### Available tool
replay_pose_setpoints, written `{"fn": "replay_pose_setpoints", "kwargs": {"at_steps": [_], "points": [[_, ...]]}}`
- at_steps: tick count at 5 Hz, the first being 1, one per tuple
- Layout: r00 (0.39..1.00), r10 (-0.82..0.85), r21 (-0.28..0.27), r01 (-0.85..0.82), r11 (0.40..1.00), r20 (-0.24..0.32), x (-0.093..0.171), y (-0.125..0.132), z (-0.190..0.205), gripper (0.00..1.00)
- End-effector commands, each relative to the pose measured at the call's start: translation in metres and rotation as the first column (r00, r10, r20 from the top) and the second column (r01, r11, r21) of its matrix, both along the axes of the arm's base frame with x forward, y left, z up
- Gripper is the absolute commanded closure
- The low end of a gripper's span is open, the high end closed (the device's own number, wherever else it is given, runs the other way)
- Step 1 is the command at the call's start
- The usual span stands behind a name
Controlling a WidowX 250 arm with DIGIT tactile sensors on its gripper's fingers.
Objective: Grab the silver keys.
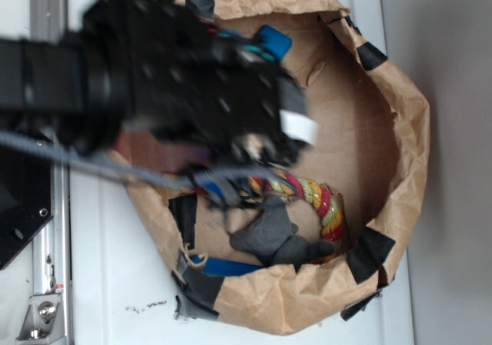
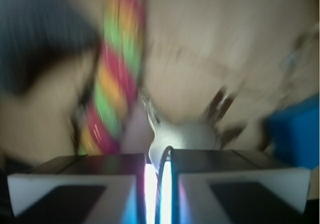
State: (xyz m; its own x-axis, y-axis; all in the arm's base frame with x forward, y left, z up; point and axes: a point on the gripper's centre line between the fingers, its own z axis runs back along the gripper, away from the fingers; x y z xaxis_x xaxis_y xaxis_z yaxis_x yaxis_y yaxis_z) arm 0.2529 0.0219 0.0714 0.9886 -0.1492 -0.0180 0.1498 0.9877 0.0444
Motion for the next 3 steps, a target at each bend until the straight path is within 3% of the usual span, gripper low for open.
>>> {"fn": "replay_pose_setpoints", "kwargs": {"at_steps": [1,2,3], "points": [[0.973,0.195,-0.276,-0.155,0.948,0.122,0.041,-0.007,0.095,1.00],[0.967,0.200,-0.266,-0.154,0.952,0.156,0.046,-0.007,0.085,1.00],[0.965,0.212,-0.260,-0.168,0.951,0.153,0.046,0.000,0.085,1.00]]}}
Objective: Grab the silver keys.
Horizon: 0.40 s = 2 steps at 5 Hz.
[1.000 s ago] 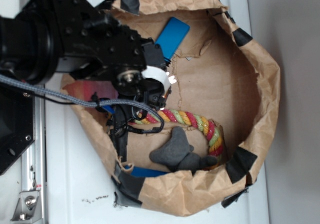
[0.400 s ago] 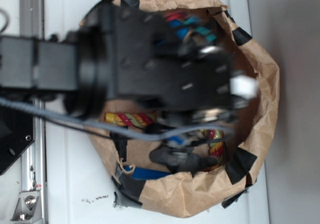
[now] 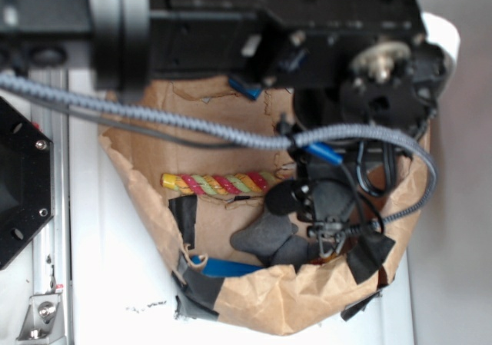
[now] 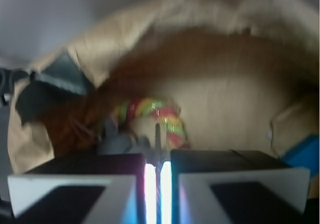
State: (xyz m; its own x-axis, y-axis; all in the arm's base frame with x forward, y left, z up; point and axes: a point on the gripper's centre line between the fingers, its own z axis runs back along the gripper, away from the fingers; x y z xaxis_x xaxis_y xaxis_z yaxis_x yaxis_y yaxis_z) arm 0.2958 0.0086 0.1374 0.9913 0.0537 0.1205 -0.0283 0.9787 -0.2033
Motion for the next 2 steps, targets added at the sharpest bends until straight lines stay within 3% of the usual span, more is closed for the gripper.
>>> {"fn": "replay_pose_setpoints", "kwargs": {"at_steps": [1,2], "points": [[0.997,0.012,0.024,-0.014,1.000,0.071,-0.0004,0.0191,0.0216,1.00],[0.994,0.023,0.054,-0.029,0.998,0.107,-0.0046,0.0194,0.0170,1.00]]}}
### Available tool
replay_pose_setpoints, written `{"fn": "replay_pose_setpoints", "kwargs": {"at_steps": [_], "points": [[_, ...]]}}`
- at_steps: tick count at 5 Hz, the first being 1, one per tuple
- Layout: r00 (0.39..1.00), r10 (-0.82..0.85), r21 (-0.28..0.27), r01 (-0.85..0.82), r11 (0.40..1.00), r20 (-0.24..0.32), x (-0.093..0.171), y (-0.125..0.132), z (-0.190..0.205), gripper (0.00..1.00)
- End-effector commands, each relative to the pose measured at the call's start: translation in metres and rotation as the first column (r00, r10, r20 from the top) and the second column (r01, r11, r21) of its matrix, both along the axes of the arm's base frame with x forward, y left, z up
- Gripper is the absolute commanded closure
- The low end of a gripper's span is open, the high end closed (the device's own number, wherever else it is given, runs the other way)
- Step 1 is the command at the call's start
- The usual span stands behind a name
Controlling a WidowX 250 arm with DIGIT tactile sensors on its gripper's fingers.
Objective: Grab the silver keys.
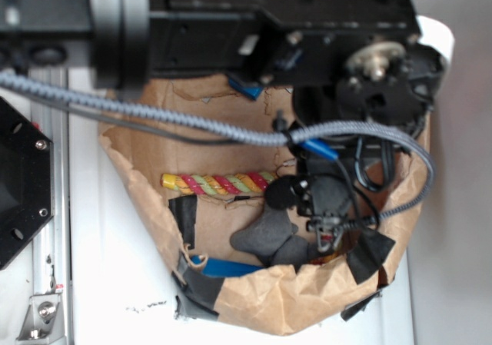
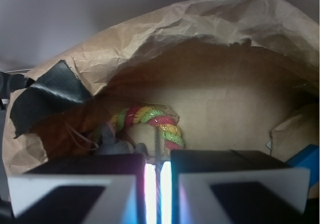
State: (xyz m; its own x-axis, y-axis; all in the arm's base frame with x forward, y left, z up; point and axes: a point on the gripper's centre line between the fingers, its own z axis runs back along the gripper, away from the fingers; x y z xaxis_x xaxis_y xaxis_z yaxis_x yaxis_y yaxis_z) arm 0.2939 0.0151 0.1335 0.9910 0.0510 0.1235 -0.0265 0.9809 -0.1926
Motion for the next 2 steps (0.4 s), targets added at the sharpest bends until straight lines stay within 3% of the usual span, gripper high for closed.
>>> {"fn": "replay_pose_setpoints", "kwargs": {"at_steps": [1,2], "points": [[0.987,0.043,0.046,-0.050,0.998,0.154,-0.006,0.008,0.009,1.00],[0.978,0.069,0.070,-0.084,0.994,0.199,-0.005,-0.008,-0.007,1.00]]}}
